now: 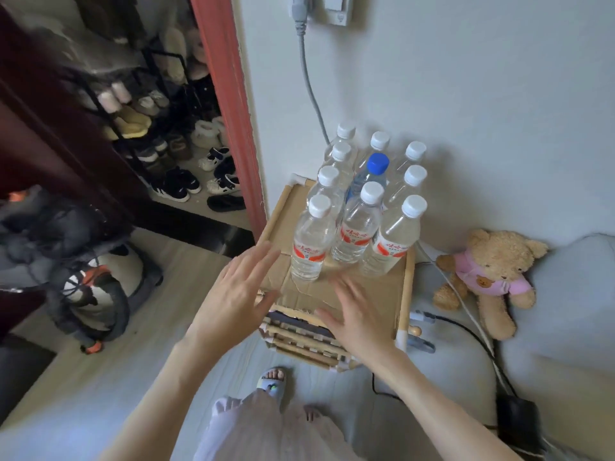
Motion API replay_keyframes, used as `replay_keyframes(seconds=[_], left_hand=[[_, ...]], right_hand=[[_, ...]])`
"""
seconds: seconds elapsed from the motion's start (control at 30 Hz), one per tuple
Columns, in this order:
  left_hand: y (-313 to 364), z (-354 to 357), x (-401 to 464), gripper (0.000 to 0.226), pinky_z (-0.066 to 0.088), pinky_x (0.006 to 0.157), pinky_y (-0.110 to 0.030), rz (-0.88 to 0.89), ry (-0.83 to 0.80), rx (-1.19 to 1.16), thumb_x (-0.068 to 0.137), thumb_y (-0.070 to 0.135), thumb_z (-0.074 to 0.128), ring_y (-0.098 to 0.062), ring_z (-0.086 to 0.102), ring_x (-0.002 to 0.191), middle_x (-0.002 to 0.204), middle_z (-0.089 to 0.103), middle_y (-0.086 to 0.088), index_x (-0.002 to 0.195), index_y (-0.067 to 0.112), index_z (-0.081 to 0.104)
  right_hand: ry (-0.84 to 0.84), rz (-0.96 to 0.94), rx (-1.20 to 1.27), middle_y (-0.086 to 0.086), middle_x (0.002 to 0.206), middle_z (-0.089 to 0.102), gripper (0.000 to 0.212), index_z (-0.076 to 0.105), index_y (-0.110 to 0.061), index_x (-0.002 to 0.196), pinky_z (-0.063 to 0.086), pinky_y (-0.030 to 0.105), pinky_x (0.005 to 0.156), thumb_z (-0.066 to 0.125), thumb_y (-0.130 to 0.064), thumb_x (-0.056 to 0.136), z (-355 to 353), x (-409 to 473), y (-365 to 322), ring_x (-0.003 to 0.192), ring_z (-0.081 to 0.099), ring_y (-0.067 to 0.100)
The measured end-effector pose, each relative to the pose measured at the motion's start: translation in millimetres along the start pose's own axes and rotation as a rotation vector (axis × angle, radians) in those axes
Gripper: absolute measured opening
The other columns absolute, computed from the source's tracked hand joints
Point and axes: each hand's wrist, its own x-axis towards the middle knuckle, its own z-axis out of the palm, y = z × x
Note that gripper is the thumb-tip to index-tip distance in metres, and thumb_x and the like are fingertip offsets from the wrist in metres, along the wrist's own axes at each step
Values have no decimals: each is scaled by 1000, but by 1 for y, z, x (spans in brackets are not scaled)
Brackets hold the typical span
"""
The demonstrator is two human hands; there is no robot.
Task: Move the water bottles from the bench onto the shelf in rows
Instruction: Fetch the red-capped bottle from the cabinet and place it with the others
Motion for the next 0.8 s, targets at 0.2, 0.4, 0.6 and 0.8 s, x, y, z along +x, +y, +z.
replay_keyframes(seconds=[0.2,0.4,0.6,0.8], left_hand=[[33,32,-144,70,27,107,-52,-458,-90,103,78,36,66,-34,31,134,145,35,-11,136,24,29],[60,6,-271,62,19,109,-46,-846,60,150,85,41,55,-33,22,138,149,28,-8,138,21,31],[107,-6,-410,61,23,107,-51,-1195,275,199,84,50,30,-35,28,135,146,35,-9,136,19,34],[186,-5,-602,56,36,96,-60,-1525,382,213,88,55,22,-39,41,126,137,47,-13,129,21,39]], right_hand=[[-251,-270,-154,11,145,38,71,39,-17,135,43,48,99,35,-64,82,24,-41,-14,126,42,33],[-454,-587,-223,8,151,27,74,32,-17,141,20,43,112,32,-60,81,69,-68,-89,138,28,27],[-641,-931,-260,10,149,32,75,32,-18,141,10,43,111,29,-61,79,131,-147,-186,138,29,28],[-794,-1251,-259,15,141,44,69,43,-14,134,25,53,105,37,-56,80,206,-293,-283,129,42,34]])
